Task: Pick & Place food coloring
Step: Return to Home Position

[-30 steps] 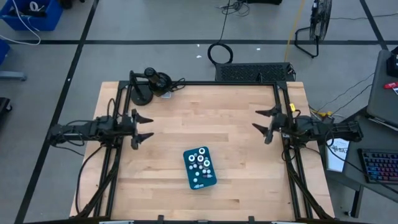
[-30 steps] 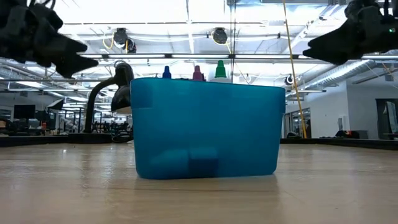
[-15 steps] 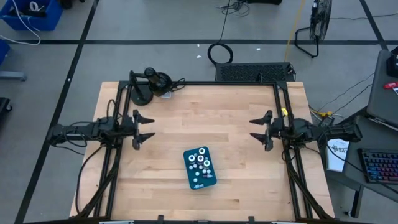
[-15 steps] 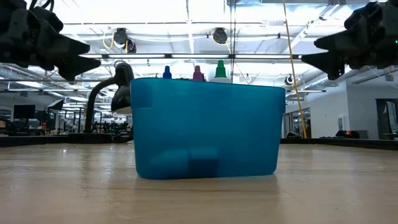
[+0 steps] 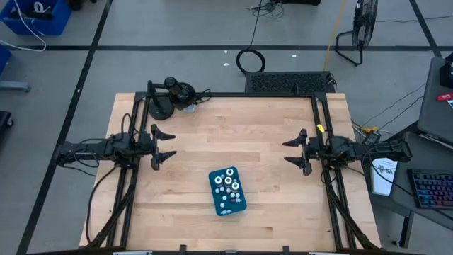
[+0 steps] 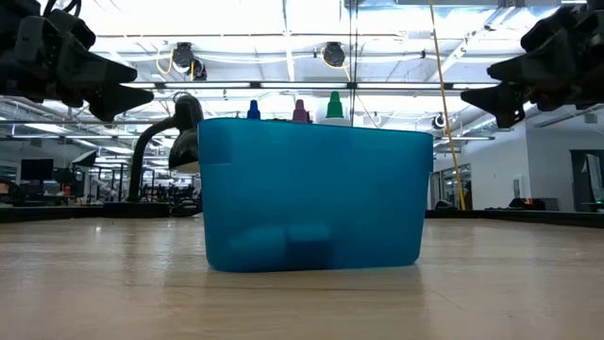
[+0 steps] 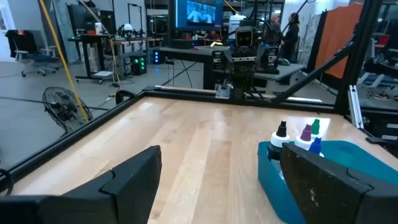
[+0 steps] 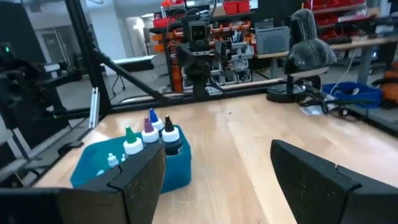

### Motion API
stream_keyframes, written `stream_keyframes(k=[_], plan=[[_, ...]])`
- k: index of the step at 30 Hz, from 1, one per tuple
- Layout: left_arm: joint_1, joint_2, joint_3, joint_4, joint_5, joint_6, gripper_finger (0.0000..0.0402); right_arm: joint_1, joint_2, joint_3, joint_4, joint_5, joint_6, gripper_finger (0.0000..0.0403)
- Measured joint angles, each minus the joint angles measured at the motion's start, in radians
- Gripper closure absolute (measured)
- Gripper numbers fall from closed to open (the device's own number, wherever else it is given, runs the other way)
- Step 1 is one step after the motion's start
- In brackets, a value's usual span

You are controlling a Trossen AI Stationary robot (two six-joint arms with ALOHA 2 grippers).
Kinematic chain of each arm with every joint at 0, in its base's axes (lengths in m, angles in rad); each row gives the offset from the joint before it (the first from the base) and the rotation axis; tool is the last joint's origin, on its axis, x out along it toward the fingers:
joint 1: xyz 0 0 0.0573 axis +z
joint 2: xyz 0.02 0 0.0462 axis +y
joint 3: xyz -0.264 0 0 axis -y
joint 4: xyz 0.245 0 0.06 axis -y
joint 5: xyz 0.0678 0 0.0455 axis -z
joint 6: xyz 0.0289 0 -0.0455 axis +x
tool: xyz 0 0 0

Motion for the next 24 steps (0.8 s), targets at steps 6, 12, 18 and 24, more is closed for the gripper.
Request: stream_keyframes(k=[6,12,18,24], plan=[[0.000,0.000,0.000,-0.001,0.000,0.000,0.0091,0.000,0.000,-0.001,-0.001,0.000,0.046,0.0126],[0.000,0.000,0.000,-0.002,0.000,0.000,0.0089,0.000,0.000,-0.002,0.000,0.000,0.040,0.0124],[0.000,0.000,0.000,-0.002,0.000,0.000,0.0077,0.000,0.000,-0.002,0.000,0.000,0.040,0.0125],[0.000,0.000,-0.001,-0.002,0.000,0.000,0.0077,0.000,0.000,-0.002,0.000,0.000,0.040,0.0126]])
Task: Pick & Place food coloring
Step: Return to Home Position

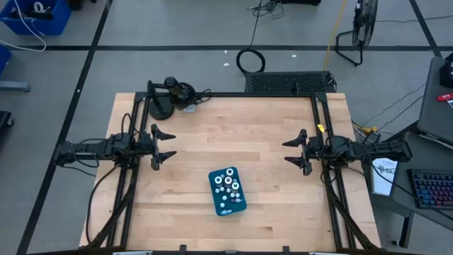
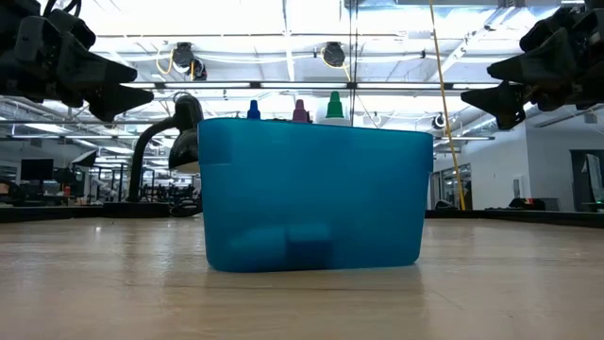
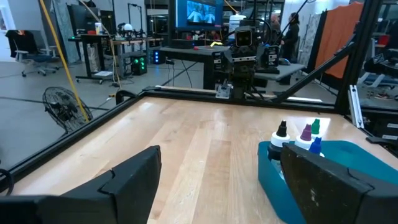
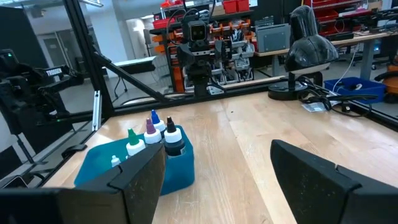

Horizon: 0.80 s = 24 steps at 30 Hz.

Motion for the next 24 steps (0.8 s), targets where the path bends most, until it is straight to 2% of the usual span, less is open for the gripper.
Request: stream_keyframes(k=[9,24], plan=[[0.000,0.000,0.000,0.000,0.000,0.000,0.0091,0.000,0.000,0.000,0.000,0.000,0.000,0.0125],[0.000,0.000,0.000,-0.001,0.000,0.000,0.0077,0.000,0.000,0.000,0.000,0.000,0.000,0.0124]])
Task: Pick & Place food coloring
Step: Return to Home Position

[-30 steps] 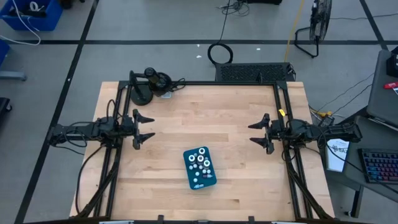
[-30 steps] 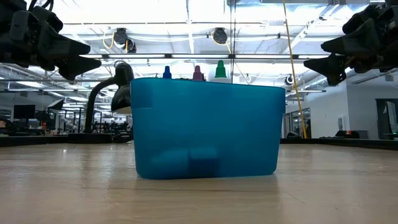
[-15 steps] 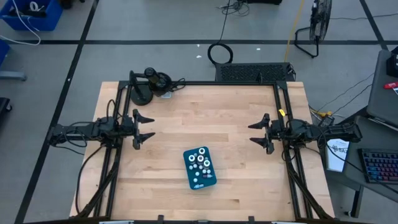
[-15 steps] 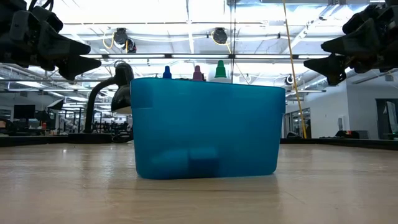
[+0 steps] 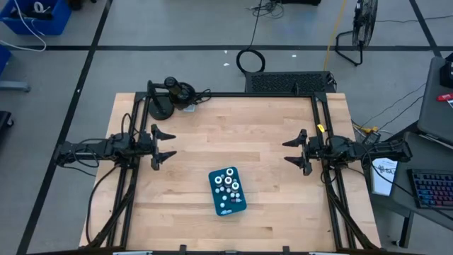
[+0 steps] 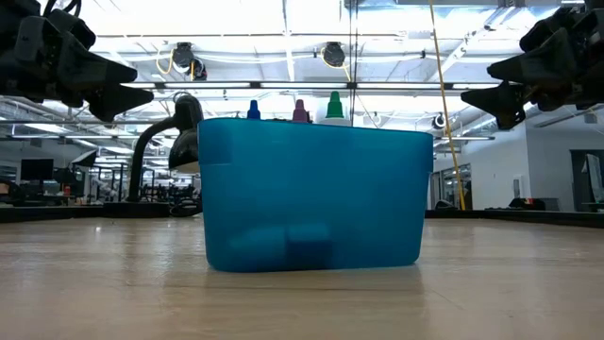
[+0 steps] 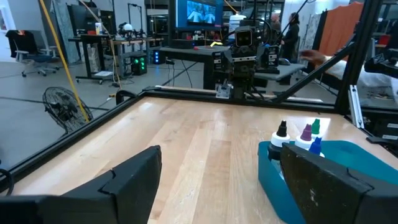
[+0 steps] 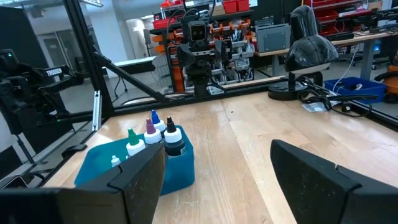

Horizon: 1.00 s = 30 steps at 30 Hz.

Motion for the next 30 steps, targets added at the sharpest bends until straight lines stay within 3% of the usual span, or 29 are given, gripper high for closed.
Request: stream_keyframes(k=[30], plan=[[0.000,0.000,0.000,0.000,0.000,0.000,0.0091,0.000,0.000,0.000,0.000,0.000,0.000,0.0124]])
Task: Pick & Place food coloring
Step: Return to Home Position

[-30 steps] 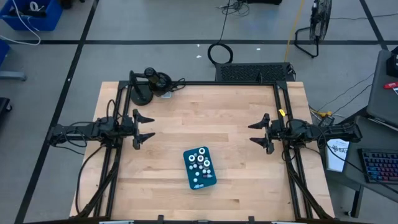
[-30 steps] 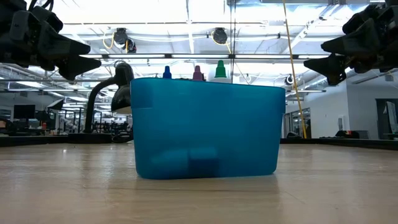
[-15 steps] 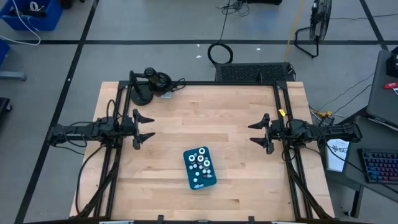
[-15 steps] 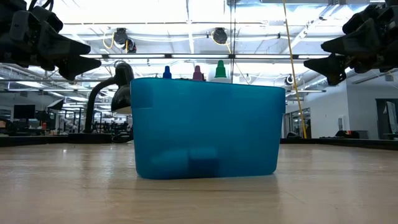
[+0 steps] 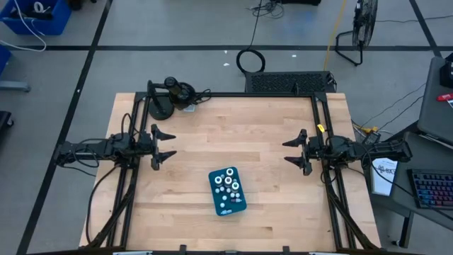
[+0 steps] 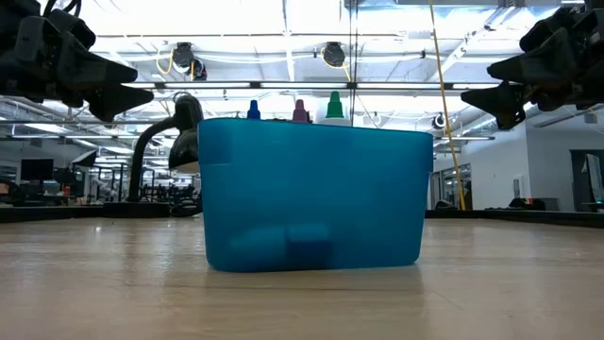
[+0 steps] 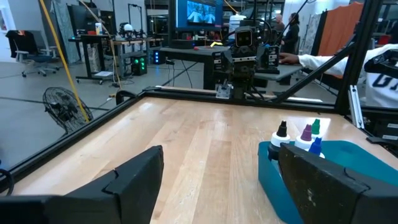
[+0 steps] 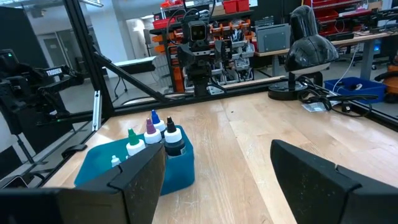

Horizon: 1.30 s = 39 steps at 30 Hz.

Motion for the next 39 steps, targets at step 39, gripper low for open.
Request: stream_keyframes(k=[39], plan=[[0.000,0.000,0.000,0.000,0.000,0.000,0.0078,0.000,0.000,0.000,0.000,0.000,0.000,0.0124]])
